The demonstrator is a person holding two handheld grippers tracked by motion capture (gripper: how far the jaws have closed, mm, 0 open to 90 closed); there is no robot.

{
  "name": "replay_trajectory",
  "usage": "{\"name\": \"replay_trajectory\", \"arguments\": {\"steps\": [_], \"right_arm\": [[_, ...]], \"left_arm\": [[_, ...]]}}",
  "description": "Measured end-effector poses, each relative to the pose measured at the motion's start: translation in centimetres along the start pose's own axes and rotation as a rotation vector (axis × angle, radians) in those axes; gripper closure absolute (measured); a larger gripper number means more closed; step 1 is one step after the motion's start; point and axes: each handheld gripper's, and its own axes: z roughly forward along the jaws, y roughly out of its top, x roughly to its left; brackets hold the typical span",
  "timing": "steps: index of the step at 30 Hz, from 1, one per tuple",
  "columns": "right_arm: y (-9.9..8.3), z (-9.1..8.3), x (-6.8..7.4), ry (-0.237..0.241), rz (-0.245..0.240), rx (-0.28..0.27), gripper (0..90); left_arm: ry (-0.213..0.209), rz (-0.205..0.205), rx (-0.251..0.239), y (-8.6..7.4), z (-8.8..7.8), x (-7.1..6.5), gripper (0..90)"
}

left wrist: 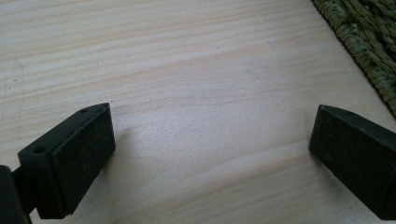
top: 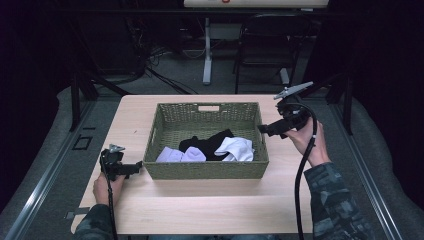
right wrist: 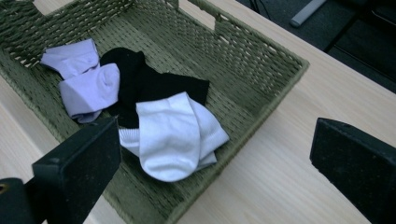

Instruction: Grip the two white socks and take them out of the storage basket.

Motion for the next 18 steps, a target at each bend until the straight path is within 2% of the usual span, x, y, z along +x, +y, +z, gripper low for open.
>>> {"name": "replay_trajectory", "arguments": {"steps": [3, 8, 13, 18], "right_arm": [[0.8, 1.0, 0.4, 0.012, -0.015, 0.006, 1.6], [1.3, 3.2, 1.2, 0.057, -0.002, 0.012, 1.8], [1.7, 5.8, 2.0, 0.097, -0.008, 0.048, 3.1], [1.7, 8.5, 3.0, 0.116, -0.019, 0.103, 4.4]], "left_arm": [[0.000, 0.000, 0.000, 0.0, 0.0, 0.0, 0.0], [0.000, 0.000, 0.000, 0.0, 0.0, 0.0, 0.0], [0.000, 0.000, 0.000, 0.0, 0.0, 0.0, 0.0], [0.000, 0.000, 0.000, 0.0, 0.0, 0.0, 0.0]]}}
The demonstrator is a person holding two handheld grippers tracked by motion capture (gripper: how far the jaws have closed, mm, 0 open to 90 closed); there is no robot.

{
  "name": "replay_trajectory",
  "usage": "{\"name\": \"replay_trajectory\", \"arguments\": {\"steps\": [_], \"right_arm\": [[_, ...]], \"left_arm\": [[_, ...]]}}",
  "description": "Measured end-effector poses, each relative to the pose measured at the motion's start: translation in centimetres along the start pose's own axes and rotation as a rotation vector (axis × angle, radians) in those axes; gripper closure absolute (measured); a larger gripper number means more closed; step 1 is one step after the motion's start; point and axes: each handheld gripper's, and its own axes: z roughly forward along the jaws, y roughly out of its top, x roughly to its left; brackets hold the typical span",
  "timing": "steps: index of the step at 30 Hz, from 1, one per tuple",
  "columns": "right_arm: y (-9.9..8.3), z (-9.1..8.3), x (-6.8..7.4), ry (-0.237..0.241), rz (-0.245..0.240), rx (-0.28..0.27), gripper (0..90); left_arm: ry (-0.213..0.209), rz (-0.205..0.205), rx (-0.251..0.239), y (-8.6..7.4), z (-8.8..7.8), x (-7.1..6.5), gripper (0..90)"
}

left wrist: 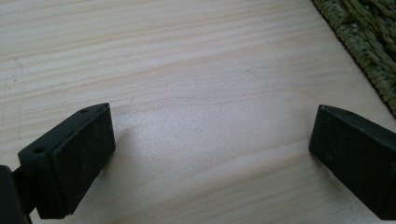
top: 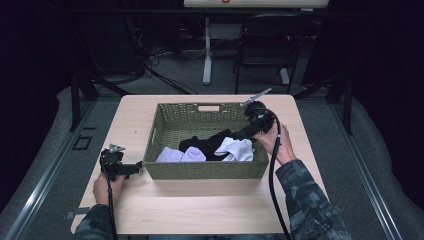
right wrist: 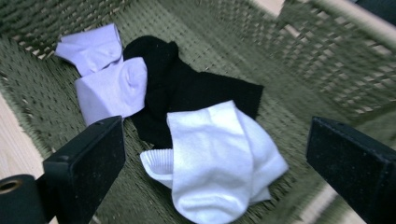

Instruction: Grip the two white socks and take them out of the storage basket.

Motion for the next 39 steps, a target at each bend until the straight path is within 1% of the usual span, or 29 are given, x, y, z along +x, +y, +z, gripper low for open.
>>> {"name": "replay_trajectory", "arguments": {"steps": [1, 4, 5, 6, 8, 9, 12, 14, 17, 18, 19, 20, 21, 22, 23, 24, 26, 27, 28, 30, 31, 32, 33, 34, 35, 36, 37, 38, 39], "right_arm": [[0.0, 0.5, 0.1, 0.006, 0.006, 0.008, 5.2], [0.0, 1.8, 0.2, 0.007, 0.001, 0.040, 7.2], [0.0, 2.4, 0.3, 0.009, 0.007, 0.056, 7.7], [-0.1, 2.8, 0.5, 0.009, 0.019, 0.054, 8.5], [-0.1, 3.6, 0.4, 0.012, 0.007, 0.090, 11.8], [-0.2, 4.0, 0.5, 0.015, 0.023, 0.088, 13.9], [-0.3, 5.0, 0.5, 0.005, 0.012, 0.166, 18.1], [-0.4, 5.5, 0.4, 0.000, 0.010, 0.199, 19.8], [-0.5, 5.9, 0.4, -0.006, 0.025, 0.210, 22.6], [-0.5, 6.0, 0.4, -0.006, 0.020, 0.227, 22.9], [-0.5, 6.2, 0.5, -0.008, 0.029, 0.220, 23.6], [-0.5, 6.3, 0.6, -0.016, 0.027, 0.228, 24.0], [-0.6, 6.5, 0.7, -0.019, 0.042, 0.222, 24.6], [-0.5, 6.6, 0.7, -0.019, 0.036, 0.238, 24.9], [-0.7, 6.9, 0.9, -0.028, 0.050, 0.223, 25.4], [-0.6, 6.8, 0.8, -0.030, 0.033, 0.253, 26.3], [-0.7, 7.1, 0.7, -0.029, 0.049, 0.251, 27.9], [-0.7, 7.3, 0.7, -0.029, 0.045, 0.273, 27.8], [-0.8, 7.6, 0.8, -0.034, 0.065, 0.266, 26.7], [-0.8, 7.9, 0.7, -0.040, 0.064, 0.298, 18.3], [-0.8, 8.1, 0.7, -0.041, 0.070, 0.306, 18.6], [-0.9, 8.3, 0.8, -0.044, 0.077, 0.308, 21.4], [-0.8, 8.4, 0.8, -0.048, 0.073, 0.332, 27.4], [-0.9, 8.7, 0.9, -0.056, 0.086, 0.319, 34.2], [-0.9, 8.8, 0.9, -0.053, 0.082, 0.338, 41.1], [-0.9, 8.9, 1.0, -0.058, 0.085, 0.341, 48.6], [-0.8, 8.9, 1.0, -0.065, 0.074, 0.353, 60.0], [-0.8, 8.8, 1.0, -0.063, 0.072, 0.355, 66.4], [-0.8, 8.7, 1.0, -0.061, 0.083, 0.337, 74.5]], "left_arm": [[0.000, 0.000, 0.000, 0.0, 0.0, 0.0, 0.0], [0.000, 0.000, -0.001, 0.0, 0.0, 0.0, 0.0], [0.000, 0.000, -0.001, 0.0, 0.0, 0.0, 0.0], [0.000, 0.000, 0.000, 0.0, 0.0, 0.0, 0.0], [0.000, 0.000, -0.001, 0.0, 0.0, 0.0, 0.0], [0.000, 0.000, 0.000, 0.0, 0.0, 0.0, 0.0], [0.000, 0.000, 0.000, 0.0, 0.0, 0.0, 0.0], [0.000, 0.000, 0.000, 0.0, 0.0, 0.0, 0.0], [0.000, 0.000, 0.001, 0.0, 0.0, 0.0, 0.0], [0.000, 0.000, -0.001, 0.0, 0.0, 0.0, 0.0], [0.000, 0.000, 0.000, 0.0, 0.0, 0.0, 0.0], [0.000, 0.000, 0.000, 0.0, 0.0, 0.0, 0.0], [0.000, 0.000, -0.001, 0.0, 0.0, 0.0, 0.0], [0.000, 0.000, 0.000, 0.0, 0.0, 0.0, 0.0], [0.000, 0.000, 0.000, 0.0, 0.0, 0.0, 0.0], [0.000, 0.000, 0.000, 0.0, 0.0, 0.0, 0.0], [0.000, 0.000, 0.000, 0.0, 0.0, 0.0, 0.0], [0.000, 0.000, 0.000, 0.0, 0.0, 0.0, 0.0], [0.000, 0.000, 0.000, 0.0, 0.0, 0.0, 0.0], [0.000, 0.000, 0.001, 0.0, 0.0, 0.0, 0.0], [0.000, 0.000, 0.000, 0.0, 0.0, 0.0, 0.0], [0.000, 0.000, 0.000, 0.0, 0.0, 0.0, 0.0], [0.000, 0.000, 0.000, 0.0, 0.0, 0.0, 0.0], [0.000, 0.000, 0.000, 0.0, 0.0, 0.0, 0.0], [0.000, 0.000, 0.000, 0.0, 0.0, 0.0, 0.0], [0.000, 0.000, 0.000, 0.0, 0.0, 0.0, 0.0], [0.000, 0.000, 0.000, 0.0, 0.0, 0.0, 0.0], [0.000, 0.000, 0.000, 0.0, 0.0, 0.0, 0.0], [0.000, 0.000, 0.000, 0.0, 0.0, 0.0, 0.0]]}}
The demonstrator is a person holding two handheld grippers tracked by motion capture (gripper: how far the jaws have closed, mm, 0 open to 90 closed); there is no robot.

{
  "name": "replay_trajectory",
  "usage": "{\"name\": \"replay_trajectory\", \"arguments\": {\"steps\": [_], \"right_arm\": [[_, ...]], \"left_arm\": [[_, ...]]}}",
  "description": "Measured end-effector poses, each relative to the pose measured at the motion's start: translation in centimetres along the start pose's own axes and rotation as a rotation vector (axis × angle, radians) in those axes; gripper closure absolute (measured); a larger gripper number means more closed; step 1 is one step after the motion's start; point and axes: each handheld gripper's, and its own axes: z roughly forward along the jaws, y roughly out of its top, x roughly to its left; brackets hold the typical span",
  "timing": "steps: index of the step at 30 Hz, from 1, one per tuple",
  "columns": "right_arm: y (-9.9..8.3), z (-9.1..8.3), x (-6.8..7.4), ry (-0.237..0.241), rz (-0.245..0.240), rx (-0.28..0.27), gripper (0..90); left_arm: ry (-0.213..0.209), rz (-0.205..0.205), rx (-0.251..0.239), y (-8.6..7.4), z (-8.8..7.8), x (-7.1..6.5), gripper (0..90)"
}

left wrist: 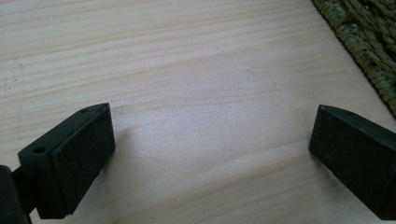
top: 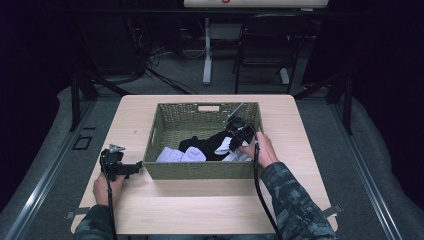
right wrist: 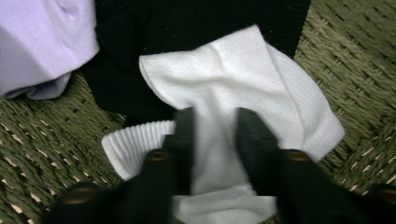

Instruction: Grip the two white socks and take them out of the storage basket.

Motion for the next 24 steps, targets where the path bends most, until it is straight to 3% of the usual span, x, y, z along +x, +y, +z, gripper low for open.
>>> {"name": "replay_trajectory", "arguments": {"steps": [2, 4, 10, 14, 24], "right_arm": [[-0.1, -0.3, -0.1, -0.012, -0.006, -0.005, 83.6], [-0.1, -0.8, -0.1, -0.017, -0.005, -0.014, 86.2], [-0.3, -2.8, 0.0, -0.030, -0.026, -0.055, 87.1], [-0.2, -4.1, -0.1, -0.006, -0.029, -0.084, 87.3], [1.0, -8.2, 0.3, -0.022, -0.088, -0.090, 87.3]], "left_arm": [[0.000, 0.000, 0.000, 0.0, 0.0, 0.0, 0.0], [0.000, 0.000, 0.000, 0.0, 0.0, 0.0, 0.0], [0.000, 0.000, 0.001, 0.0, 0.0, 0.0, 0.0], [0.000, 0.000, 0.001, 0.0, 0.0, 0.0, 0.0], [0.000, 0.000, 0.000, 0.0, 0.0, 0.0, 0.0]]}}
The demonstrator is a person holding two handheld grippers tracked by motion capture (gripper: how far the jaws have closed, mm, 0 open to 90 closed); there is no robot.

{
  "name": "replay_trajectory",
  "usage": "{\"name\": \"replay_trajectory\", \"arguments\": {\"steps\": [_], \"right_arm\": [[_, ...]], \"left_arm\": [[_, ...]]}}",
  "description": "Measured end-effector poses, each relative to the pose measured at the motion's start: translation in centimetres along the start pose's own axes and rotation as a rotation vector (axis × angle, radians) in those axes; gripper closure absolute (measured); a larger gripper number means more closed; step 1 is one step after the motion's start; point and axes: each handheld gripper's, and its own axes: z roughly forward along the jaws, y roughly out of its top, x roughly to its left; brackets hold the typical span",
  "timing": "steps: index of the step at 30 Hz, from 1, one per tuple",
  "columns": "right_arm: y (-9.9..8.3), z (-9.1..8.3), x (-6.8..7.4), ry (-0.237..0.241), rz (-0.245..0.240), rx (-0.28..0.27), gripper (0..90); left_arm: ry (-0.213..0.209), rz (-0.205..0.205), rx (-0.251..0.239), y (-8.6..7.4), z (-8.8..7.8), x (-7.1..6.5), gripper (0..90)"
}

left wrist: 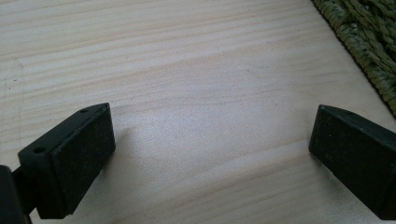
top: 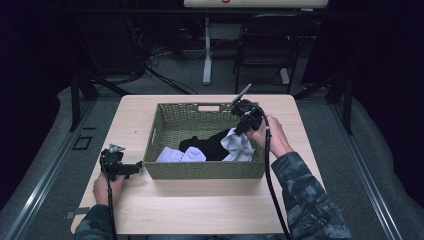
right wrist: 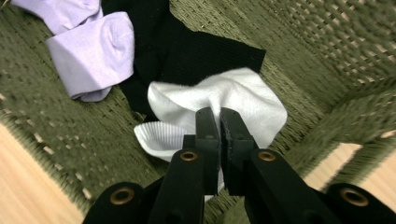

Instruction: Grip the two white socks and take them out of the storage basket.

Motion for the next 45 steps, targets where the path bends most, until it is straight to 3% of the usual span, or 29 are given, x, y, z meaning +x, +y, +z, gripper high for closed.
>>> {"name": "replay_trajectory", "arguments": {"steps": [12, 21, 35, 45], "right_arm": [[2.2, -4.0, 0.1, 0.006, -0.054, 0.044, 87.4], [3.9, -6.3, 0.1, 0.000, -0.095, 0.115, 87.3], [6.0, -10.8, 0.2, -0.027, -0.115, 0.105, 87.3], [6.7, -14.3, 0.3, -0.046, -0.107, 0.042, 87.2]], "left_arm": [[0.000, 0.000, 0.001, 0.0, 0.0, 0.0, 0.0], [0.000, -0.002, -0.001, 0.0, 0.0, 0.0, 0.0], [0.000, -0.003, -0.001, 0.0, 0.0, 0.0, 0.0], [-0.004, -0.002, 0.002, 0.0, 0.0, 0.0, 0.0]]}}
